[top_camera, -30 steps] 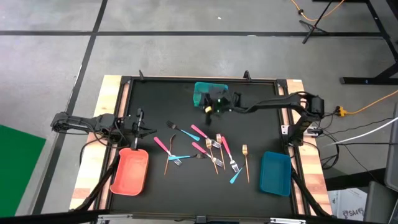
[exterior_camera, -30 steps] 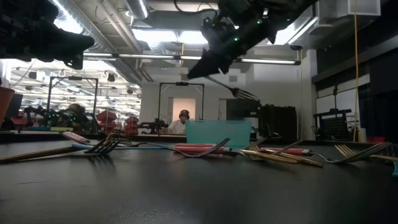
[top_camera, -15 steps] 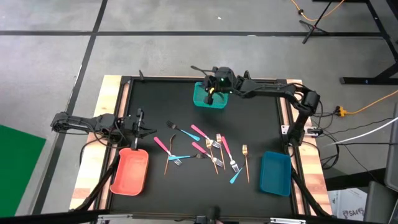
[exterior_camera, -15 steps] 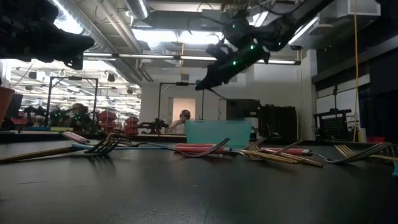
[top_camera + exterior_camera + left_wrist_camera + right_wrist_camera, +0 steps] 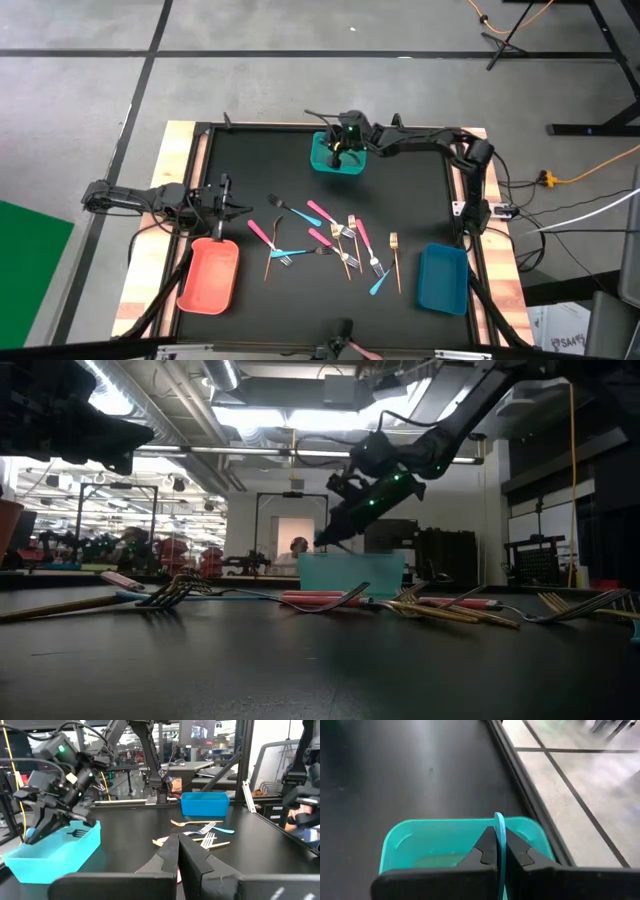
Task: Sort silverware by color (type)
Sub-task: Put the blue fork into the green bin
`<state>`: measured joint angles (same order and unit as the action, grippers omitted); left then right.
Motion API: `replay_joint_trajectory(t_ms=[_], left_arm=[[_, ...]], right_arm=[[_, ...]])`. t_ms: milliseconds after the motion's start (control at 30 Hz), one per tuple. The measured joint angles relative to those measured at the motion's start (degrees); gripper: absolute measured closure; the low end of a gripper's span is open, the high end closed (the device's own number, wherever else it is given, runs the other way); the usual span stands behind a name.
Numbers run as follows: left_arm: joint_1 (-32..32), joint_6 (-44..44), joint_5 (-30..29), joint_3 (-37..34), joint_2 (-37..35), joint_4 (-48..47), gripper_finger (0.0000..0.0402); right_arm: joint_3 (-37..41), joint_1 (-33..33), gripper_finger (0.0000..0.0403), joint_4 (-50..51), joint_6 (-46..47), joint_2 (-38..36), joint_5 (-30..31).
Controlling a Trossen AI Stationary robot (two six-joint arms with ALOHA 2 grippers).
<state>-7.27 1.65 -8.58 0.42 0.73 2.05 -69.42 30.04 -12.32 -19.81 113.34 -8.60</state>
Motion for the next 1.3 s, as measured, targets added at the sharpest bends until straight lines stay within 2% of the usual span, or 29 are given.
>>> replay_joint_trajectory(t_ms=[233,933,1300], left_arm=[[0.0,0.0,0.04,0.0,0.0,0.01,0.0401],[-0.02,0.0,0.07,-0.01,0.0,0.05,0.0401],[0.0,0.0,0.07,0.0,0.0,0.05,0.0401]], right_arm=[[0.02,-0.02,0.0402,3.59,0.0,0.31,0.06],[0.02,-0.02,0.04,3.41,0.0,0.31,0.19],[0.02,-0.02,0.033,3.4,0.01,0.31,0.23]])
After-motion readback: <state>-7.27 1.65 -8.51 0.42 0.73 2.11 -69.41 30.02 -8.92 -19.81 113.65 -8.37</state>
